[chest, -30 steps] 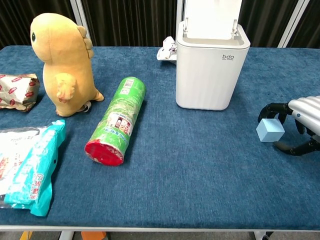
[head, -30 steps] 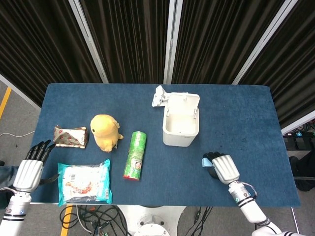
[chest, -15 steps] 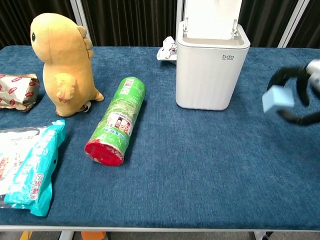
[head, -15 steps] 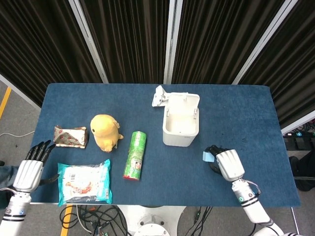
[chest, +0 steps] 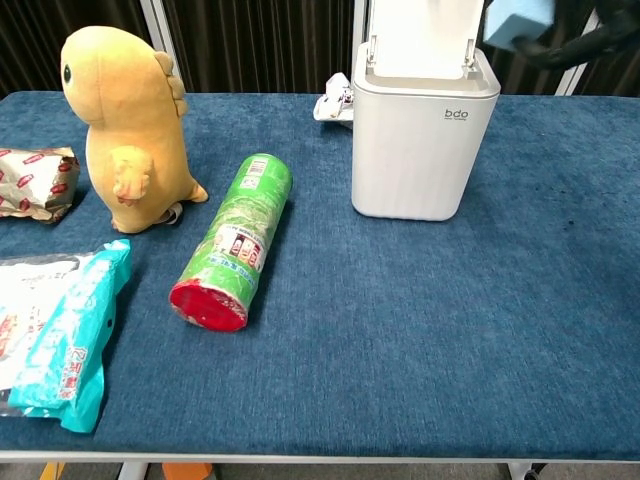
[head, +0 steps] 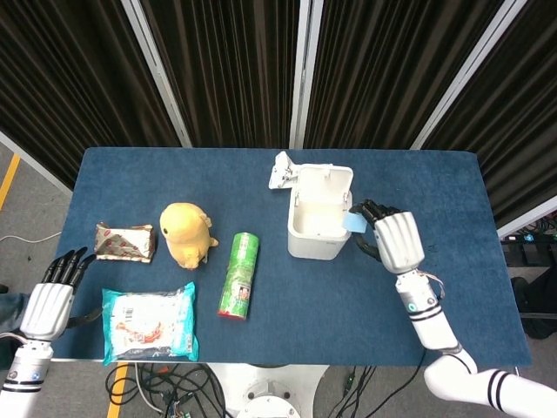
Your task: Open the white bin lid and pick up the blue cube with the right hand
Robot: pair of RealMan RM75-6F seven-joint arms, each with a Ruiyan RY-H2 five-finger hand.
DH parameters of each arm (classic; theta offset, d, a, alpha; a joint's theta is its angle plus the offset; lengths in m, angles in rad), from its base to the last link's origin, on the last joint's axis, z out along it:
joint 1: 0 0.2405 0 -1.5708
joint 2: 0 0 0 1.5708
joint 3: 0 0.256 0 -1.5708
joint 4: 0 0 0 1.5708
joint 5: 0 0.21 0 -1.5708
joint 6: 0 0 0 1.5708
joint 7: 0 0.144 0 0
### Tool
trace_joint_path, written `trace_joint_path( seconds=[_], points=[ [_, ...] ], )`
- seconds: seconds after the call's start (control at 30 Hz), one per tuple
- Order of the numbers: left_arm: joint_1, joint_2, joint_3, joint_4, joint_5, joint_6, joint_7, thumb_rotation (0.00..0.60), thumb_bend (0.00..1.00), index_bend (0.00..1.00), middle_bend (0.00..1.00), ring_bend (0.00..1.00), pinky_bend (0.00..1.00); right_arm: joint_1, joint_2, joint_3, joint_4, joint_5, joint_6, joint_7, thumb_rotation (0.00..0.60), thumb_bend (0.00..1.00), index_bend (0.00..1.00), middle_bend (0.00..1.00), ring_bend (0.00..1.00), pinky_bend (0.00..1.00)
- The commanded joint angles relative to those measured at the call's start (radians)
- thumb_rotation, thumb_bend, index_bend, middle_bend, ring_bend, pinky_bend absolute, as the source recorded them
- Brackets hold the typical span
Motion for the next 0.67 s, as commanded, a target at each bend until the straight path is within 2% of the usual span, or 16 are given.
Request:
trace_joint_path(
  seconds=[0.03,0.07,0.13,0.27,0.4,0.5,0.67],
  points=[
    [0.002,-0.002,0.0,0.006,-0.003,-0.001,-0.005,0.6,0.04,0.1,0.03,0.0,0.11,0.089,-0.045,0.046,0.051,0.055,-0.095,0.029,0.6,0.17,0.13,0.16,0.06,0.11],
    [0.002,-0.003,0.0,0.007,-0.004,-0.001,-0.006,0.6,0.04,0.1,0.03,0.0,0.11,0.094,-0.051,0.051,0.056,0.046,-0.083,0.042,0.6,0.12,0.03,0.05,0.0,0.01],
    [0.003,-0.003,-0.001,0.009,-0.008,-0.003,-0.009,0.6,0.04,0.1,0.03,0.0,0.11,0.095,-0.047,0.051,0.048,0.02,-0.053,0.069,0.6,0.04,0.0,0.0,0.0,0.0],
    [0.003,-0.003,0.0,0.01,-0.006,-0.002,-0.015,0.6,0.04,0.1,0.03,0.0,0.11,0.058,-0.009,0.035,0.003,-0.033,0.038,0.084,0.6,0.0,0.0,0.0,0.0,0.0],
    [0.002,-0.006,0.003,0.009,-0.001,-0.006,-0.01,0.6,0.04,0.1,0.03,0.0,0.11,-0.019,0.059,-0.018,-0.05,-0.091,0.137,0.084,0.6,0.01,0.0,0.0,0.0,0.0],
    [0.0,-0.007,0.001,0.001,0.002,-0.003,-0.002,0.6,0.04,0.1,0.03,0.0,0.11,-0.104,0.109,-0.088,-0.071,-0.133,0.221,0.099,0.6,0.03,0.0,0.0,0.0,0.0],
    [-0.001,-0.001,0.002,-0.019,0.001,-0.006,0.014,0.6,0.04,0.1,0.03,0.0,0.11,-0.281,0.139,-0.249,0.021,-0.163,0.34,0.089,0.6,0.06,0.0,0.0,0.0,0.0]
  ],
)
